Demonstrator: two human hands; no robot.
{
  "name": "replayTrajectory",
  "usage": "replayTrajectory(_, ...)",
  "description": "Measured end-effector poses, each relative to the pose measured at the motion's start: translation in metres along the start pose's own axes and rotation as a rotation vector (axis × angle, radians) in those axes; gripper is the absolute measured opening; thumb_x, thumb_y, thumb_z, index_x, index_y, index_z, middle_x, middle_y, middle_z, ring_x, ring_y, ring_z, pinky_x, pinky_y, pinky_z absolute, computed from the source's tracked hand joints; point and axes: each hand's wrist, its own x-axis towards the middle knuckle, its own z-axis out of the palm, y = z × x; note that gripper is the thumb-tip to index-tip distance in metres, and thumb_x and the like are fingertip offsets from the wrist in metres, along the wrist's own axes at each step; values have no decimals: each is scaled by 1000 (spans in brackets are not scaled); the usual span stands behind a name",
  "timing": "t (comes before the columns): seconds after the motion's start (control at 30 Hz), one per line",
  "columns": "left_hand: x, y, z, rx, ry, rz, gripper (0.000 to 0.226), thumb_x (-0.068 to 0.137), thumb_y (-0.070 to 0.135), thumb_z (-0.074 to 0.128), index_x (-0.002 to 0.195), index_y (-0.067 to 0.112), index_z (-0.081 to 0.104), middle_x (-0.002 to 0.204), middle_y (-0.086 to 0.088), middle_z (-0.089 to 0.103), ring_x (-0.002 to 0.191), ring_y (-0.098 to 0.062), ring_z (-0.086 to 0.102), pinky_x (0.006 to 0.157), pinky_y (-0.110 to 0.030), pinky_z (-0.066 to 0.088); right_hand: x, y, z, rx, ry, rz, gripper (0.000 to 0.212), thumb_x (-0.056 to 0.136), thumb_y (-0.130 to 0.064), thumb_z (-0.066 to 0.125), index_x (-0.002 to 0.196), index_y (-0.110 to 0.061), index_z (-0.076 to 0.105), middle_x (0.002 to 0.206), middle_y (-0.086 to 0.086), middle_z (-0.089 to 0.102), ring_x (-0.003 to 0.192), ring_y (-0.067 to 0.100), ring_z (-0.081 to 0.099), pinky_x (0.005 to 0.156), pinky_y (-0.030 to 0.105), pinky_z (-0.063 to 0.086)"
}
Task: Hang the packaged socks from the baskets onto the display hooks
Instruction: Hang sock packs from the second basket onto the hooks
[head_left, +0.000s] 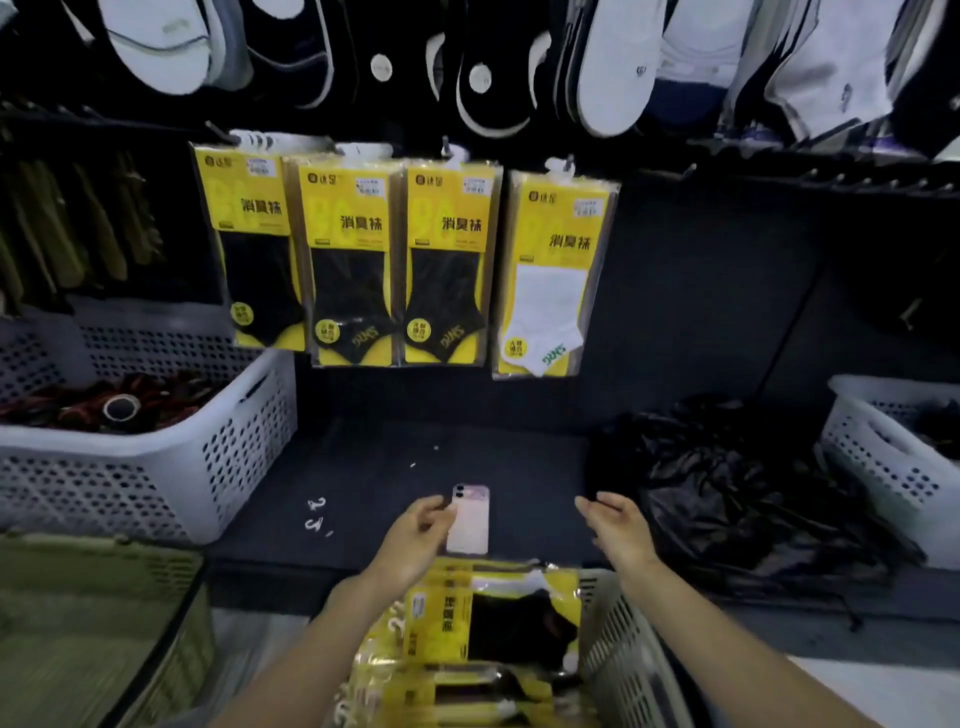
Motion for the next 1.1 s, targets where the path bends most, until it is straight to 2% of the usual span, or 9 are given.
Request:
replayTrajectory(0.13, -24, -67, -15, 25, 96, -140, 40, 95, 28, 53, 128, 7, 50, 121, -9, 61, 108, -25, 59, 93, -40, 48, -20, 82, -5, -31, -18, 66, 27, 84, 7, 64, 108, 17, 56, 81, 12, 64, 66, 8, 65, 75, 32, 47)
replayTrajectory(0.23, -45, -108, -15, 15, 180, -166, 16, 92, 17, 58, 105, 8, 63, 106, -7, 64, 108, -28, 58, 76, -21, 51, -22, 113, -8, -87, -36, 124, 35, 81, 1, 71, 110, 12, 55, 89, 14, 62, 92, 27, 59, 89, 41, 44)
replayTrajectory(0.3, -51, -127, -12, 45, 182, -207, 28, 92, 18, 58, 117, 6, 59, 118, -12, 59, 113, -27, 55, 79, -22, 44, -14, 120, -12, -118, -52, 127, 42, 81, -2, 72, 117, 8, 53, 107, 18, 59, 109, 31, 56, 92, 39, 43)
replayTrajectory(0.4, -51, -136, -4, 101, 145, -222, 50, 93, 24, 56, 138, 7, 42, 136, -10, 48, 113, -21, 51, 87, -30, 43, 4, 127, -15, -168, -109, 99, 31, 78, -2, 75, 101, -5, 54, 89, -2, 56, 93, 19, 56, 85, 34, 42)
replayTrajectory(0.53, -37, -129, 7, 125, 104, -177, 55, 94, 30, 54, 144, 16, 35, 134, -2, 46, 115, -20, 50, 90, -35, 45, 21, 136, -3, -228, -221, 69, 70, 79, -5, 75, 137, -6, 38, 120, 0, 50, 110, 13, 48, 90, 23, 40)
replayTrajectory(0.67, -24, -127, 15, 117, 66, -161, 53, 95, 26, 52, 144, 19, 33, 129, 6, 42, 118, -20, 50, 87, -26, 39, 30, 145, 8, -273, -240, 44, 81, 77, -3, 76, 144, -8, 29, 124, -4, 42, 124, 15, 42, 93, 20, 34)
replayTrajectory(0.83, -25, -126, 18, 129, 55, -129, 53, 94, 23, 55, 138, 33, 27, 138, -4, 43, 107, -10, 55, 84, -10, 40, 33, 148, 3, -377, -267, 33, 54, 74, -12, 81, 121, -14, 53, 106, -3, 61, 105, 18, 59, 71, 10, 44)
replayTrajectory(0.9, -27, -126, 17, 120, 71, -173, 57, 94, 28, 54, 145, 26, 28, 145, -4, 38, 121, -20, 49, 91, -22, 37, 31, 148, -1, -358, -294, 16, 42, 75, -13, 80, 112, -14, 61, 96, -5, 65, 95, 16, 63, 61, 6, 44)
replayTrajectory(1.1, -37, -106, 15, -17, 76, -393, 82, 89, 42, 59, 151, 16, 11, 157, -7, 19, 140, -28, 27, 109, -41, 28, 9, 111, 1, -197, -380, -55, 31, 80, -19, 75, 107, -20, 59, 102, -5, 69, 89, 1, 65, 67, 7, 48)
